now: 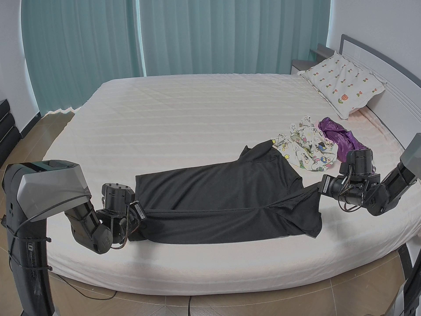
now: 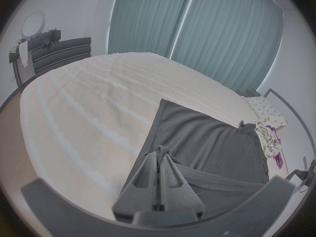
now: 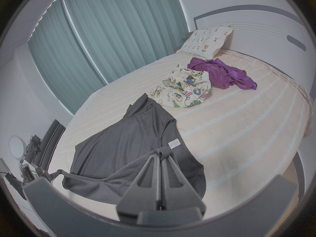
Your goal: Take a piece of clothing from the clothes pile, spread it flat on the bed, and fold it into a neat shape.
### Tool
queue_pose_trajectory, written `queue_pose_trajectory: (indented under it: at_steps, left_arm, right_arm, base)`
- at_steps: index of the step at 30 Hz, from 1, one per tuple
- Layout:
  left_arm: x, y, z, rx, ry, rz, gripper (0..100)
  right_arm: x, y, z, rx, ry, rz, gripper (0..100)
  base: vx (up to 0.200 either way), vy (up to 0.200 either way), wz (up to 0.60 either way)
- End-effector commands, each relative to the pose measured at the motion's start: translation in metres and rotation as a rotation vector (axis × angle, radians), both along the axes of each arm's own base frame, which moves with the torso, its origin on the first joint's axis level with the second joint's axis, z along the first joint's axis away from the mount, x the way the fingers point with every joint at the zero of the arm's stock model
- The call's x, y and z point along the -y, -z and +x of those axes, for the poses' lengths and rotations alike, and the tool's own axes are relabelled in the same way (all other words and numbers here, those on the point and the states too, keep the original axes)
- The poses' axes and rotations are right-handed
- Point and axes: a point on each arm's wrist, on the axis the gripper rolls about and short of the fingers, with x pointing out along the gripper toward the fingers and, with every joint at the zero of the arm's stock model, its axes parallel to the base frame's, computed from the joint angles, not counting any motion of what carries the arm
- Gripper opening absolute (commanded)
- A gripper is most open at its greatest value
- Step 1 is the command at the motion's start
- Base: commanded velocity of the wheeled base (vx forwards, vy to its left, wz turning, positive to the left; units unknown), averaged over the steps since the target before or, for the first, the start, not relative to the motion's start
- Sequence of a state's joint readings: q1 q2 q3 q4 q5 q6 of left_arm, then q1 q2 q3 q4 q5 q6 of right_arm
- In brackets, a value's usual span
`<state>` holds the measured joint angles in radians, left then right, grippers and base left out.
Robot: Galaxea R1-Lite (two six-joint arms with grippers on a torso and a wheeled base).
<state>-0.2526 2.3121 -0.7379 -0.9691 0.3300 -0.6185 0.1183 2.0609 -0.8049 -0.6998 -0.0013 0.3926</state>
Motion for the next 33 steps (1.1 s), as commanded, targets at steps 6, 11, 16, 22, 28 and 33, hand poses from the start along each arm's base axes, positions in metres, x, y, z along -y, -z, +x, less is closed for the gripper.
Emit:
queue_pose_trajectory:
  at_steps: [6, 11, 16, 22, 28, 33]
  left_arm:
    - [0.003, 0.018, 0.012, -0.017, -0.001, 0.003, 0]
    - [0.005, 0.027, 0.022, -0.026, -0.002, 0.007, 0]
    - [0.004, 0.024, 0.028, -0.008, -0.008, 0.001, 100]
    - [0.001, 0.022, 0.029, -0.002, -0.018, 0.000, 100]
    - [-0.025, -0.003, 0.025, 0.035, -0.075, -0.012, 100]
    - [-0.035, -0.018, -0.001, 0.000, -0.009, -0.070, 100]
  right_arm:
    - [0.001, 0.009, 0.010, -0.014, 0.023, 0.046, 0]
    - [0.001, 0.022, 0.015, -0.042, 0.027, 0.050, 0]
    - [0.001, 0.021, 0.018, -0.034, 0.046, 0.085, 0]
    - [0.001, 0.020, 0.017, -0.033, 0.041, 0.106, 0]
    - [0.001, 0.020, 0.015, -0.038, 0.041, 0.108, 0]
    - [0.000, 0.020, 0.015, -0.040, 0.047, 0.120, 0]
  base:
    - [0.000, 0.000, 0.00]
    - [0.000, 0.000, 0.00]
    - [0.000, 0.000, 0.00]
    - [0.000, 0.000, 0.00]
    - [0.000, 0.000, 0.00]
    - [0.000, 0.000, 0.00]
